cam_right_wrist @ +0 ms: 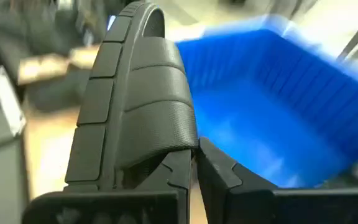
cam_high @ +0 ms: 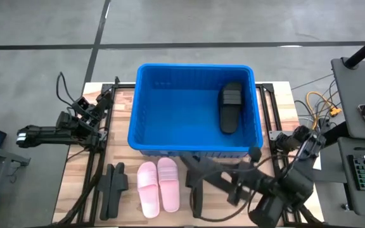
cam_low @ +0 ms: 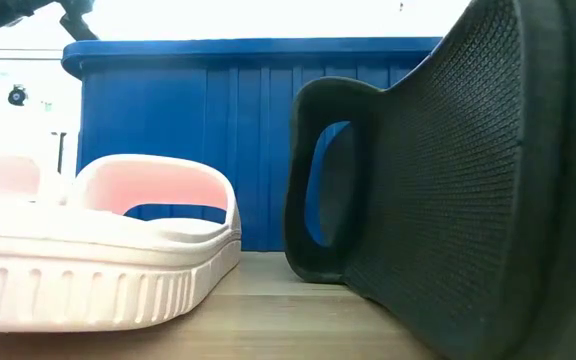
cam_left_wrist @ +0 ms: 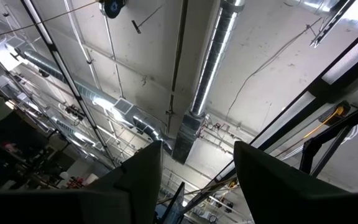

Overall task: Pick and place slides into bin
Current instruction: Put the black slipper into the blue bin

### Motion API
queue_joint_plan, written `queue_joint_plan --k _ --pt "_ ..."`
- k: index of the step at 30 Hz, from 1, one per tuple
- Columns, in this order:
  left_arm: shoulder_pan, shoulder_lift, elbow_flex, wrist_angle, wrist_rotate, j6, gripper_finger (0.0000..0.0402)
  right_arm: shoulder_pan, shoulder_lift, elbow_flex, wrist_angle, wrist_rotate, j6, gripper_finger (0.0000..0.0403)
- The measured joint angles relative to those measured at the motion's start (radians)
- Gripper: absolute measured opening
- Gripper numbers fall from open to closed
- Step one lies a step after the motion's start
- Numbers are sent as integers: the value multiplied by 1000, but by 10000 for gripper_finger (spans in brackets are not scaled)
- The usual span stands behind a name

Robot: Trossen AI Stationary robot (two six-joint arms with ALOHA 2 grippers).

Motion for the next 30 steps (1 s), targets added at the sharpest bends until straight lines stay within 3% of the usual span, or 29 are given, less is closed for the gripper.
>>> queue_joint_plan --k 3,7,14,21,25,30 --pt "0 -6 0 0 3 0 183 -43 -2 71 -1 111 -21 11" --pt "0 -13 0 1 3 0 183 -150 -13 135 34 129 -99 11" --pt "0 -20 0 1 15 0 183 -400 -30 134 177 -43 -357 11" --pt "0 -27 0 2 24 0 183 -640 -23 130 167 -90 -436 11" --pt "0 -29 0 3 16 0 183 -765 -23 129 180 -265 -510 11" --pt "0 -29 0 1 16 0 183 -910 -22 124 268 -688 -688 11"
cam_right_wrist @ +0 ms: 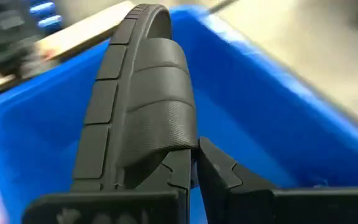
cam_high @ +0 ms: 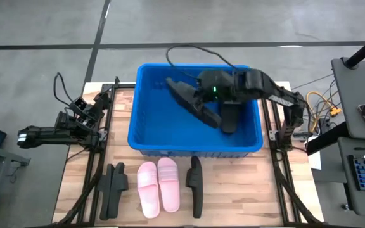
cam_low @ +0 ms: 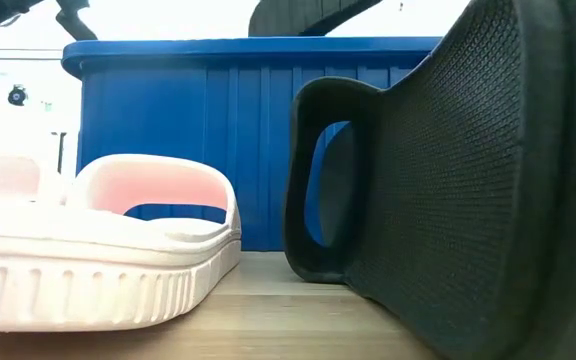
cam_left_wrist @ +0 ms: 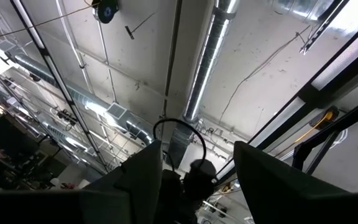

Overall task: Pick and place slides into bin
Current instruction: Put the black slipper into the blue bin

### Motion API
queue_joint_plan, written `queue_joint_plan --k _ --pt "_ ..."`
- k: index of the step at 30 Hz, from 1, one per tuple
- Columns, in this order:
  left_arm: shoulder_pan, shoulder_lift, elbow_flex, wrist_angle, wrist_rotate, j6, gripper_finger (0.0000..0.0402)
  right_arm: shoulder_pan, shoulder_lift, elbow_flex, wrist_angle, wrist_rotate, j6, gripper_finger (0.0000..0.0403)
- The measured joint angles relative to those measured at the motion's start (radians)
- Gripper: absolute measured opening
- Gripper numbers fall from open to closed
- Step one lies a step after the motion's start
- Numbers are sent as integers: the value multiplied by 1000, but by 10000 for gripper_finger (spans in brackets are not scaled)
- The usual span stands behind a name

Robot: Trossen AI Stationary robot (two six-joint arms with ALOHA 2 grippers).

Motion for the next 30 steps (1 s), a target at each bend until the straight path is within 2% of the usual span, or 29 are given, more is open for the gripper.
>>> queue_joint_plan --k 2,3,8,10,13,20,26,30 --pt "0 0 0 0 0 0 183 -45 6 -5 43 -124 -60 11" --pt "0 0 0 0 0 0 183 -65 10 -5 55 -146 -72 11" --pt "0 2 0 0 -4 1 183 -154 67 -8 49 -129 -75 11" --pt "0 2 0 -2 -28 1 183 -176 105 -9 37 -91 -74 11" --pt "0 4 0 0 -62 2 183 -180 170 -10 -9 30 -71 11" --pt "0 2 0 -1 -82 2 183 -182 294 -11 -281 249 54 11" --pt "0 5 0 -2 -82 2 183 -181 342 -51 -262 329 -2 11" --pt "0 4 0 -3 -82 2 183 -188 366 -101 -267 341 -11 11"
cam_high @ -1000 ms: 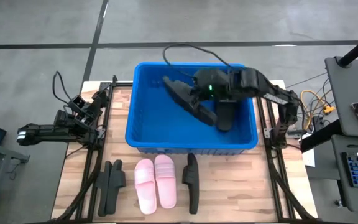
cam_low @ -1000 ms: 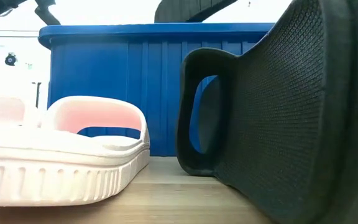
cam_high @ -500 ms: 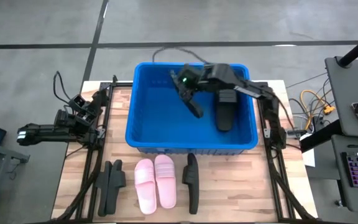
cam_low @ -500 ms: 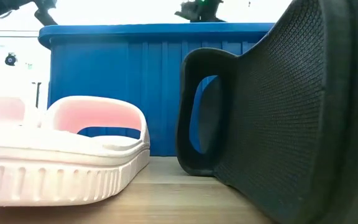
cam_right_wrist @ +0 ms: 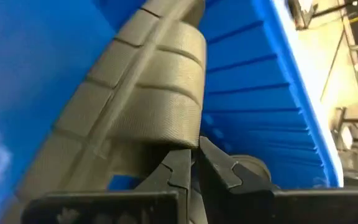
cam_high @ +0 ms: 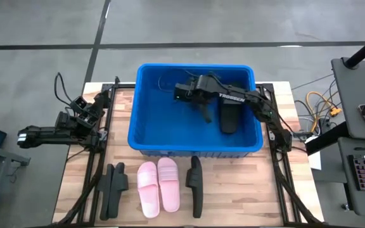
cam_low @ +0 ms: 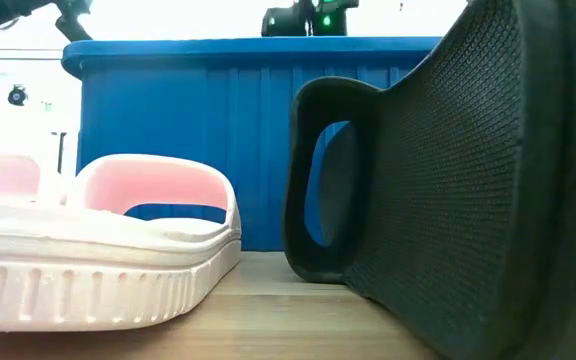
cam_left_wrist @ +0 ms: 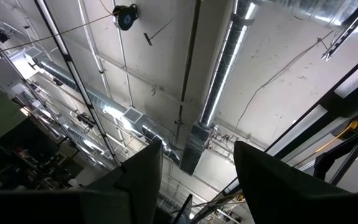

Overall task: Pick and place slides into bin
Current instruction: Put the black slipper into the blue bin

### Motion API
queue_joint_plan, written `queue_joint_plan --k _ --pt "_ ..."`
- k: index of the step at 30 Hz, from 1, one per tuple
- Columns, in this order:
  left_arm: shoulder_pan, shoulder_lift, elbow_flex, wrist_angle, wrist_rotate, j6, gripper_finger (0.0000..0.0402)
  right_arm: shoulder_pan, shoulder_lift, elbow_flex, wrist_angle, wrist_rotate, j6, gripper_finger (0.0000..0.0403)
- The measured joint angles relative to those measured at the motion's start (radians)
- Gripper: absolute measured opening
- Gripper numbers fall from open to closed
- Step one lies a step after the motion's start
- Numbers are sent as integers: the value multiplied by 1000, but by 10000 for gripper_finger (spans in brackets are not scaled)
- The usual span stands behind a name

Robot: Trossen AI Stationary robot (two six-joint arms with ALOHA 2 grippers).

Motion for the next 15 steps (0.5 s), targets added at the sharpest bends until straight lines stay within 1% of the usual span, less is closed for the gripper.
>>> queue_joint_plan --k 6,15 --pt "0 0 0 1 0 0 183 0 2 -107 1 44 -14 11" --pt "0 0 0 0 0 0 183 -7 -16 -279 5 58 -17 11"
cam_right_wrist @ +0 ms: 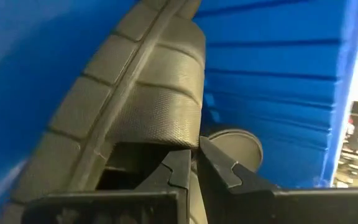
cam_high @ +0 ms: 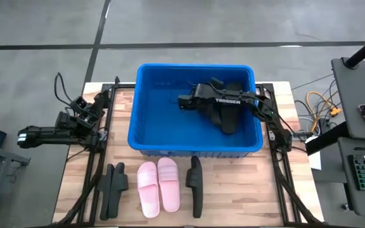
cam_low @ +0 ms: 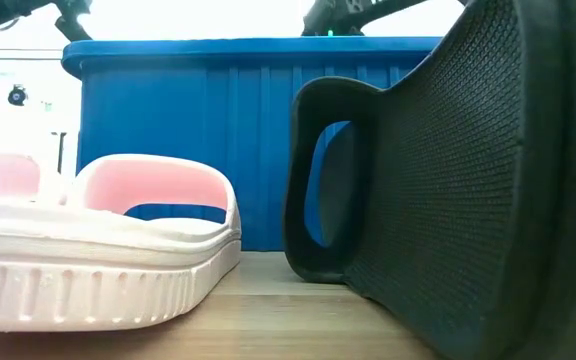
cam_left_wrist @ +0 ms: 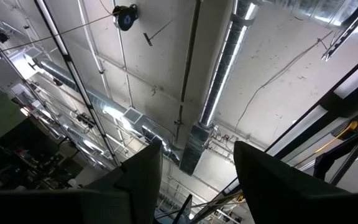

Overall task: Pick and place slides into bin
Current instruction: Put the black slipper into the blue bin

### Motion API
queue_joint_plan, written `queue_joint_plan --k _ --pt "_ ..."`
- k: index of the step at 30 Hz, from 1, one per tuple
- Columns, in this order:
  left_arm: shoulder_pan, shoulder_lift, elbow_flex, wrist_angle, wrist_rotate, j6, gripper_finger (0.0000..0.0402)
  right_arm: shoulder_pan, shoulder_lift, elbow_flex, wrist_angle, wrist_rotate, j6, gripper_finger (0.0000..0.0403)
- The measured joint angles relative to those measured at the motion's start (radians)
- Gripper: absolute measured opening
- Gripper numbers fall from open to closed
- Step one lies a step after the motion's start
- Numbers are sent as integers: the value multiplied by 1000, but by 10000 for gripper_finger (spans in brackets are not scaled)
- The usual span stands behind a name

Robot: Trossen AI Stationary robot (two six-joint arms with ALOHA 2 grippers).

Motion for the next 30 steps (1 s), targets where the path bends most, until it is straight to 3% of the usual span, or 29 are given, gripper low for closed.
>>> queue_joint_plan --k 7,12,21,30 --pt "0 1 0 -6 0 0 183 -7 -2 -111 83 6 -10 11" --pt "0 1 0 -7 0 0 183 -10 -2 -110 133 -18 -51 22" --pt "0 1 0 -7 0 0 183 -51 2 -7 141 -229 -49 112" --pt "0 2 0 -6 1 0 183 -79 2 8 140 -279 -166 180"
